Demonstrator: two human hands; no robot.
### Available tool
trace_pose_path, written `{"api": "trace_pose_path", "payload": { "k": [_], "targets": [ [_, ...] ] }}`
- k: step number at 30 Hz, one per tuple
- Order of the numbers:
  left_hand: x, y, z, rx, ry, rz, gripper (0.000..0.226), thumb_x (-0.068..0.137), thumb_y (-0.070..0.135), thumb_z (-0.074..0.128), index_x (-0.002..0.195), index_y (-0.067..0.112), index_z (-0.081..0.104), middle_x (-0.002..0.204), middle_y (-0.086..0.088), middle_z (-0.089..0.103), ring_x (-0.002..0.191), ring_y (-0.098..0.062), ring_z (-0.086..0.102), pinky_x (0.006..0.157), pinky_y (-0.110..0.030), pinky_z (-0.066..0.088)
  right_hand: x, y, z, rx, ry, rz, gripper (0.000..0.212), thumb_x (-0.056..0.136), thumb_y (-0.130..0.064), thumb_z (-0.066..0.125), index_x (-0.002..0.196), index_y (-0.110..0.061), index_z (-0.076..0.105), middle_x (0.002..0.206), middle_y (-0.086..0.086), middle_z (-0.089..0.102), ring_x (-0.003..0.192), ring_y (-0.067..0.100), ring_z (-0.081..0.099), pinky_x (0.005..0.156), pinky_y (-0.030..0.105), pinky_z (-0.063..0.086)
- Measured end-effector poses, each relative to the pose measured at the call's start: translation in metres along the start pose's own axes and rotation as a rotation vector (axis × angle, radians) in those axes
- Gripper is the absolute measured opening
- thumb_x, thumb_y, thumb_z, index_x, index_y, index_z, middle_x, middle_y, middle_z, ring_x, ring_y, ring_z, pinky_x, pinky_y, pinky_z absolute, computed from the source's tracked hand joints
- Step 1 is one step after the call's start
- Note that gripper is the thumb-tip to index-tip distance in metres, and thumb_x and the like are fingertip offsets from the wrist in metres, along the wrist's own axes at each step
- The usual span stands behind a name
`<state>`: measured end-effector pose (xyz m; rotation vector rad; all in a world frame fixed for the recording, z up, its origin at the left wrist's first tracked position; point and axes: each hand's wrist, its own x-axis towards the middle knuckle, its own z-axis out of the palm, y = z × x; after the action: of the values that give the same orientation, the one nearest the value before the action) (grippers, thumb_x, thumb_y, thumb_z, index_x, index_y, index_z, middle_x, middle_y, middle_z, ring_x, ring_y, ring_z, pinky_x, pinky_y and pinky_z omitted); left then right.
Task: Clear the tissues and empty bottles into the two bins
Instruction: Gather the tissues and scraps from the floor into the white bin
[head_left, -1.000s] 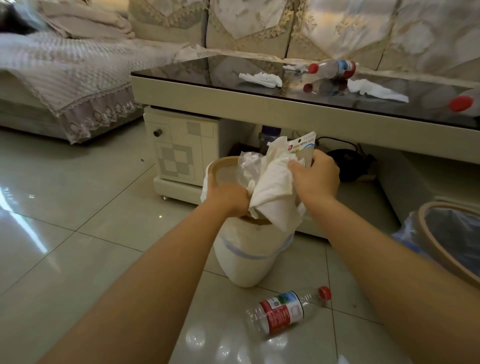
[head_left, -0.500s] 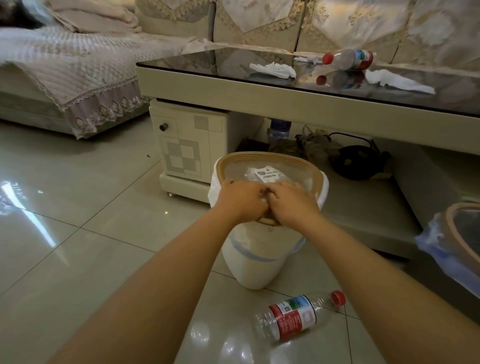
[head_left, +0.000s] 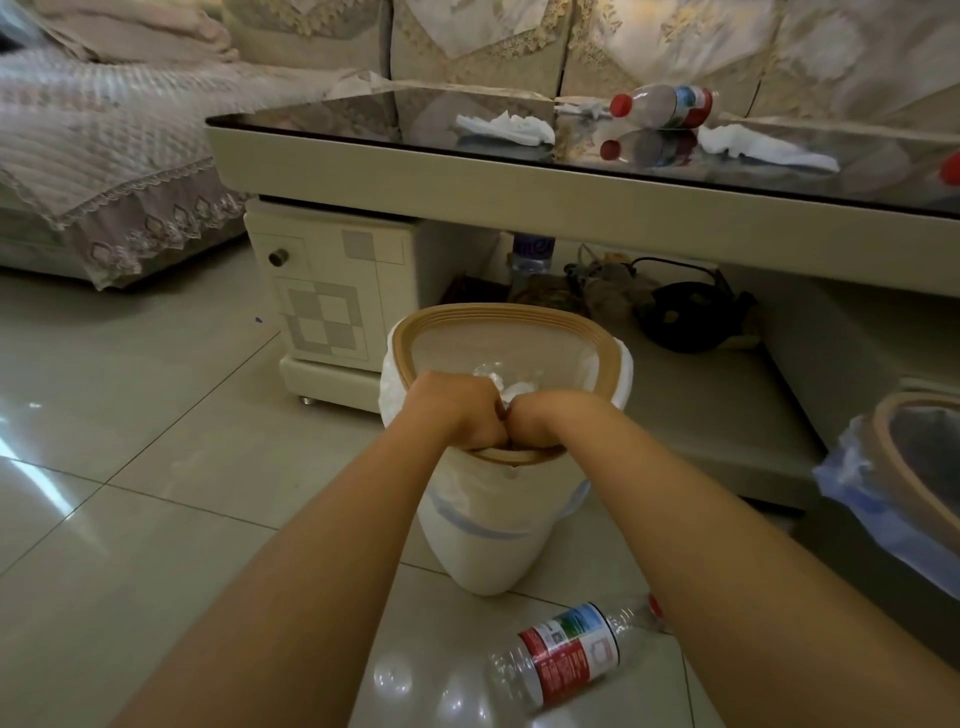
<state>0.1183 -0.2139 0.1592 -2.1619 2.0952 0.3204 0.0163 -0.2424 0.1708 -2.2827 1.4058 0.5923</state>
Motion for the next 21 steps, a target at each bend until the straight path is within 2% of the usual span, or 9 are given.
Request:
{"api": "trace_pose_path", "payload": {
  "k": [2, 4, 5, 7, 9, 11, 13, 17, 21],
  "targets": [
    [-0.006, 0.0, 0.001, -0.05, 0.112, -0.004, 0.023, 0.083, 0.048, 0.056, 0.091, 0.03, 0.068, 0.076, 0.007, 0.065, 0.075, -0.012, 0.058, 0.075, -0.029, 0.042, -0.002, 0.002, 0.002, 0.034, 0.129, 0.004, 0.037, 0.096, -0.026, 0.046, 0.131, -0.014, 0.052, 0.126, 0.012, 0.056, 0.112, 0.027, 0.053, 0.091, 0.036, 0.039],
    [-0.012, 0.001, 0.004, -0.133, 0.281, -0.009, 0.024, 0.085, 0.043, 0.053, 0.102, 0.034, 0.068, 0.089, 0.007, 0.068, 0.086, -0.014, 0.059, 0.087, -0.033, 0.036, -0.008, 0.004, 0.006, 0.041, 0.389, 0.006, 0.03, 0.096, -0.027, 0.042, 0.119, -0.019, 0.06, 0.105, 0.006, 0.063, 0.094, 0.023, 0.057, 0.081, 0.035, 0.041],
    [-0.015, 0.002, 0.005, -0.191, 0.368, -0.026, 0.027, 0.088, 0.041, 0.051, 0.109, 0.035, 0.065, 0.098, 0.006, 0.069, 0.094, -0.016, 0.059, 0.092, -0.035, 0.032, -0.011, 0.005, 0.009, 0.049, 0.53, 0.003, 0.03, 0.095, -0.026, 0.04, 0.116, -0.021, 0.062, 0.099, 0.004, 0.064, 0.09, 0.022, 0.057, 0.082, 0.037, 0.042],
    [-0.022, 0.004, 0.008, -0.255, 0.508, -0.081, 0.033, 0.091, 0.042, 0.048, 0.121, 0.033, 0.06, 0.113, 0.004, 0.066, 0.106, -0.017, 0.056, 0.098, -0.036, 0.031, -0.021, 0.01, 0.017, 0.076, 0.755, -0.023, 0.031, 0.093, -0.026, 0.038, 0.113, -0.024, 0.062, 0.102, 0.001, 0.066, 0.097, 0.022, 0.057, 0.091, 0.042, 0.04],
    [-0.029, 0.007, 0.011, -0.205, 0.611, -0.079, 0.036, 0.093, 0.041, 0.045, 0.125, 0.028, 0.056, 0.122, 0.003, 0.062, 0.111, -0.018, 0.055, 0.097, -0.036, 0.034, -0.034, 0.015, 0.027, 0.064, 0.888, -0.067, 0.029, 0.094, -0.03, 0.039, 0.112, -0.023, 0.061, 0.11, -0.002, 0.064, 0.105, 0.019, 0.053, 0.093, 0.038, 0.037],
    [-0.039, 0.014, 0.016, -0.202, 0.704, -0.023, 0.036, 0.094, 0.04, 0.045, 0.124, 0.026, 0.055, 0.122, 0.003, 0.06, 0.109, -0.018, 0.055, 0.093, -0.035, 0.036, -0.051, 0.02, 0.038, 0.046, 0.963, -0.12, 0.028, 0.094, -0.032, 0.041, 0.114, -0.023, 0.059, 0.114, -0.004, 0.061, 0.109, 0.016, 0.051, 0.092, 0.035, 0.034],
    [-0.054, 0.026, 0.02, -0.279, 0.732, 0.024, 0.034, 0.093, 0.04, 0.047, 0.123, 0.026, 0.055, 0.119, 0.003, 0.061, 0.107, -0.019, 0.055, 0.09, -0.036, 0.039, -0.07, 0.027, 0.049, 0.074, 0.992, -0.154, 0.03, 0.093, -0.031, 0.043, 0.118, -0.023, 0.057, 0.117, -0.005, 0.059, 0.111, 0.015, 0.05, 0.093, 0.034, 0.034],
    [-0.088, 0.055, 0.03, -0.461, 0.779, 0.081, 0.034, 0.092, 0.041, 0.053, 0.121, 0.024, 0.057, 0.115, 0.005, 0.064, 0.105, -0.015, 0.057, 0.086, -0.037, 0.048, -0.114, 0.048, 0.067, 0.188, 0.97, -0.146, 0.04, 0.091, -0.035, 0.05, 0.13, -0.024, 0.051, 0.129, -0.005, 0.055, 0.12, 0.014, 0.046, 0.101, 0.035, 0.032],
    [-0.13, 0.086, 0.041, -0.487, 0.774, 0.207, 0.039, 0.087, 0.038, 0.061, 0.122, 0.022, 0.057, 0.114, 0.004, 0.064, 0.103, -0.013, 0.057, 0.085, -0.034, 0.049, -0.162, 0.074, 0.097, 0.22, 0.95, -0.117, 0.048, 0.09, -0.039, 0.055, 0.135, -0.024, 0.046, 0.137, -0.005, 0.05, 0.127, 0.011, 0.042, 0.106, 0.033, 0.03]
  ]
}}
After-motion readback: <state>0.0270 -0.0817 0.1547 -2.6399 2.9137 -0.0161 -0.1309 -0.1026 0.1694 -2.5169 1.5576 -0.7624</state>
